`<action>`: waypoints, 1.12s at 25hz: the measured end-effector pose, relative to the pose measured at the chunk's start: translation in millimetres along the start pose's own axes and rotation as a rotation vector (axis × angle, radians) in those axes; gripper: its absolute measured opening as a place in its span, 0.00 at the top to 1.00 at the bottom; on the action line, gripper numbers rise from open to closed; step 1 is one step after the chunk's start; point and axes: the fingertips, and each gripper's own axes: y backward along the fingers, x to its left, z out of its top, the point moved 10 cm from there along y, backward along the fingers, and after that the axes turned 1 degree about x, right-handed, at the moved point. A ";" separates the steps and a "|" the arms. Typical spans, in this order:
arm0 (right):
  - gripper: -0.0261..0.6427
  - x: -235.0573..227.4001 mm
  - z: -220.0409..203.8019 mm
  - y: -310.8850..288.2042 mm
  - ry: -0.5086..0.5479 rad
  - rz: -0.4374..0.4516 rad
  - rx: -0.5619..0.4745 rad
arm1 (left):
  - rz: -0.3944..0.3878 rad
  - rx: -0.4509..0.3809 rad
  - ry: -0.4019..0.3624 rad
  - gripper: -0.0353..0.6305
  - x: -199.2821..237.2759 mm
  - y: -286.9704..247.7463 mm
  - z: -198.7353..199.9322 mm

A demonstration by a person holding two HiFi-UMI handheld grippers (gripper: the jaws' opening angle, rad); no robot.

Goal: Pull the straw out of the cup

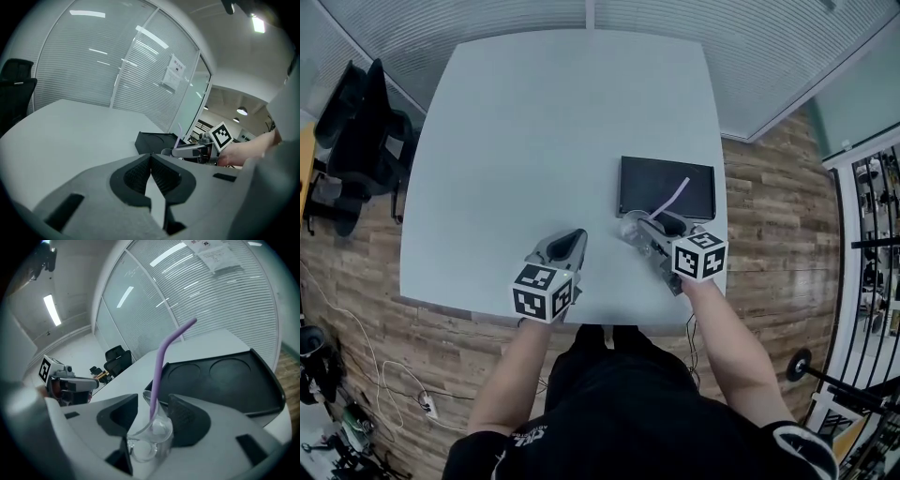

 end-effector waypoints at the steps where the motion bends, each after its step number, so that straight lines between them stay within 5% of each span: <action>1: 0.65 -0.3 0.1 -1.6 0.000 -0.003 0.001 | 0.000 -0.002 -0.001 0.94 0.8 0.1 1.6; 7: 0.70 -5.3 1.8 -4.6 0.008 -0.013 -0.015 | 0.005 -0.015 -0.010 0.94 -3.6 1.1 9.6; 14: 0.87 -4.2 -0.9 6.6 0.030 -0.012 -0.023 | 0.021 -0.031 -0.016 0.94 -8.8 8.8 17.4; 28: 0.91 9.1 32.5 46.5 0.087 -0.009 -0.123 | 0.042 -0.101 -0.069 0.94 -24.4 36.3 48.3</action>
